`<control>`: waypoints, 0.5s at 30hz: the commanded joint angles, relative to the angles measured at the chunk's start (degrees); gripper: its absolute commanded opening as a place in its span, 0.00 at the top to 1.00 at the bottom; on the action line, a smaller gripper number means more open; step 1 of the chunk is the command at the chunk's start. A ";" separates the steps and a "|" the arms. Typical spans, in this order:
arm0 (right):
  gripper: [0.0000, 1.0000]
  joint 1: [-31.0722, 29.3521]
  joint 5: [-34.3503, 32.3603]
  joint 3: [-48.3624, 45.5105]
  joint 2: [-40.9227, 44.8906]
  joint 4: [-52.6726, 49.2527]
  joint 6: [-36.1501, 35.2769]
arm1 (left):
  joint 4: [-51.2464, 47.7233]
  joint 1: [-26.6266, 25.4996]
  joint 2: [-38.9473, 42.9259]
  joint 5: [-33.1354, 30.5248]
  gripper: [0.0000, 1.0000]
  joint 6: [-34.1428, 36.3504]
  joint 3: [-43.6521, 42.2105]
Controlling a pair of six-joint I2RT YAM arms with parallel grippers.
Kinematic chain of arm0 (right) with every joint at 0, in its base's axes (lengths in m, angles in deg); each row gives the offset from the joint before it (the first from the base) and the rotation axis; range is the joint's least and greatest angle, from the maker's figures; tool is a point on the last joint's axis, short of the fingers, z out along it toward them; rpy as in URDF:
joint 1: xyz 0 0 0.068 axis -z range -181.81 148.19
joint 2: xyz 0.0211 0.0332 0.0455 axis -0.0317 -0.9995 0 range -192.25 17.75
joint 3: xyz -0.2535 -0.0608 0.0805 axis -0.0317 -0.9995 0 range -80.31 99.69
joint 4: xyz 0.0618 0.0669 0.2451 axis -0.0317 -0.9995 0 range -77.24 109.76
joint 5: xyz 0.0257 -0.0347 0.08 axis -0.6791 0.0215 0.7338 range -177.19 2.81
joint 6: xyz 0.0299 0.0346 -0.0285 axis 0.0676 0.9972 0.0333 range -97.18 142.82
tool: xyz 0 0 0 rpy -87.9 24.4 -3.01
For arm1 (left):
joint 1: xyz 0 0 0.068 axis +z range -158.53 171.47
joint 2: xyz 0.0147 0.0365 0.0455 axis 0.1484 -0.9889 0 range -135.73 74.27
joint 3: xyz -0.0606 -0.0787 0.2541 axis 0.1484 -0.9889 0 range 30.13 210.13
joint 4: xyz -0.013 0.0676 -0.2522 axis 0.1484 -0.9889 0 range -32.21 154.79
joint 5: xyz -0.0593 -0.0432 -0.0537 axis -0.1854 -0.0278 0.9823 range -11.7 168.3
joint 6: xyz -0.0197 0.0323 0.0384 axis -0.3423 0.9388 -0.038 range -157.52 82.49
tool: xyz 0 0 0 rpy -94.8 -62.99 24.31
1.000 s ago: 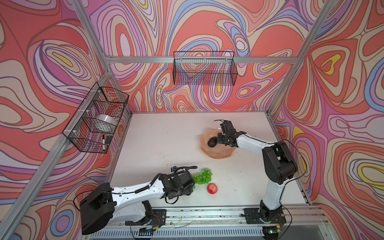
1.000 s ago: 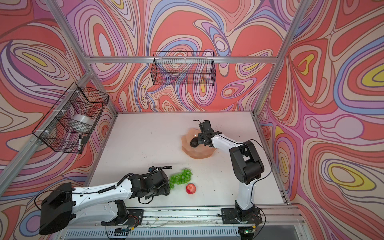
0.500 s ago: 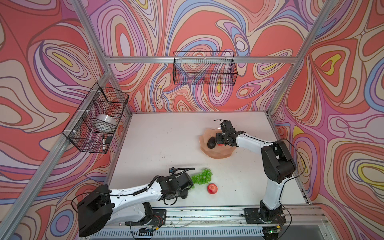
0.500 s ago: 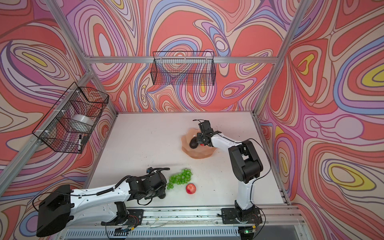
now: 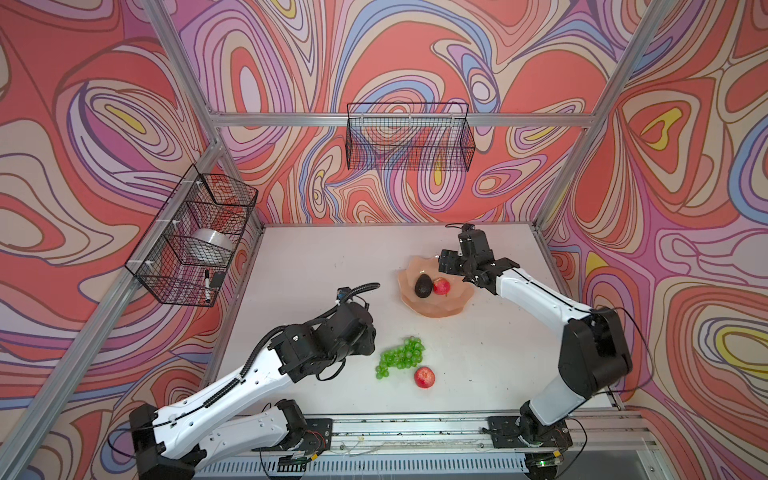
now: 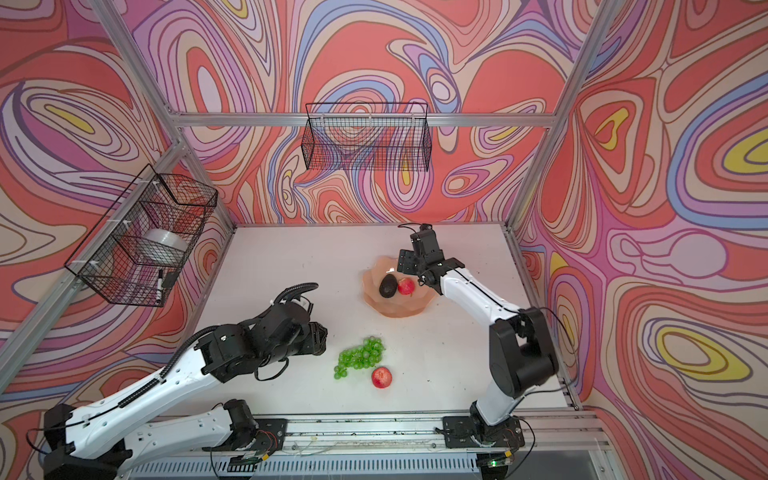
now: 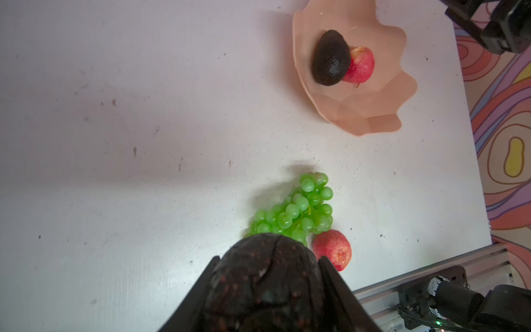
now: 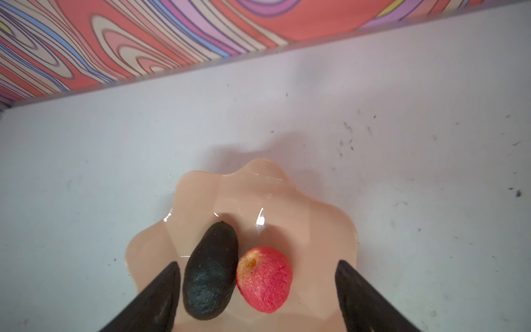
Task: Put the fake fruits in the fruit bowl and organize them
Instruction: 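Drop the apple into the bowl while the left gripper grasps the avocado, then release the second avocado into the bowl while the right gripper draws back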
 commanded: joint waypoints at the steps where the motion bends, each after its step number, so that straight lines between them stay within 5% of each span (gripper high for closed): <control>1: 0.07 0.87 -0.96 -4.78 8.18 -1.92 0.11 | 3.90 1.00 -12.55 6.11 0.54 14.56 7.84; 9: 0.03 3.57 -2.33 -15.49 25.94 -8.88 2.88 | 2.87 1.56 -42.33 15.22 0.56 24.74 37.47; 15: 0.02 3.65 -2.90 -18.79 31.24 -11.14 4.42 | 1.64 2.42 -53.69 15.14 0.59 22.08 45.45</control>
